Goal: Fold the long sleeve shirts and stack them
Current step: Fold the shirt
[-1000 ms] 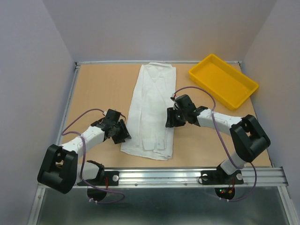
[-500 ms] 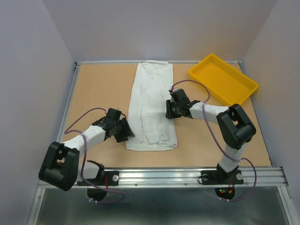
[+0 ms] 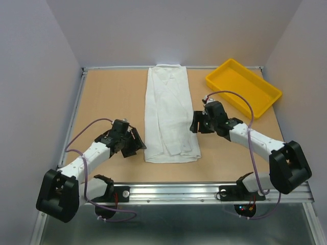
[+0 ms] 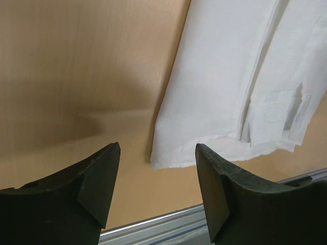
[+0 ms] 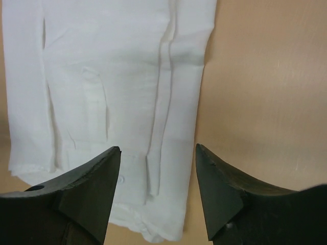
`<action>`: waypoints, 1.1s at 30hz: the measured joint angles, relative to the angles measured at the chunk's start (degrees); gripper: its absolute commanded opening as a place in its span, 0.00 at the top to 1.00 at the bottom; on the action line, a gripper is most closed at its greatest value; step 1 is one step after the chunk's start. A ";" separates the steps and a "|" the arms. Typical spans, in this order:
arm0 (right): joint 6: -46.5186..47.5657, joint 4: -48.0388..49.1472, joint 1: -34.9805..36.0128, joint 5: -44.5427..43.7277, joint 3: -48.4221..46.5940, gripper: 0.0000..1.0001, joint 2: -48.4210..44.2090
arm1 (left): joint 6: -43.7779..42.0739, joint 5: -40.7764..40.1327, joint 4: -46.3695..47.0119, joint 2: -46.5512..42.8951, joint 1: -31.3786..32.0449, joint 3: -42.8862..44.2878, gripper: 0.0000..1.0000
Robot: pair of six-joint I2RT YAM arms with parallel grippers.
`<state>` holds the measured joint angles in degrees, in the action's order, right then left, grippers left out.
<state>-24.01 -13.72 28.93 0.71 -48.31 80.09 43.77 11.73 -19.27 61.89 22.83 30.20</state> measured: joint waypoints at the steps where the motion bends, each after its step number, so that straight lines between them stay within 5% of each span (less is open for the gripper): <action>1: -1.29 -0.31 0.00 0.37 1.92 0.34 -1.95 | -0.02 0.17 0.04 0.11 0.04 -0.22 0.30; 12: -13.81 -4.00 0.00 3.65 16.52 0.37 -8.85 | 0.00 3.52 1.64 4.87 1.55 -1.75 0.33; 33: -16.90 1.75 -0.09 17.62 17.75 0.50 -5.49 | -0.02 7.41 5.95 8.63 4.50 -2.01 0.57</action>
<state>-40.91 -11.97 28.84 18.33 -30.57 74.61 43.75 19.14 -13.32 70.52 27.33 28.18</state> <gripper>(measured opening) 0.534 0.468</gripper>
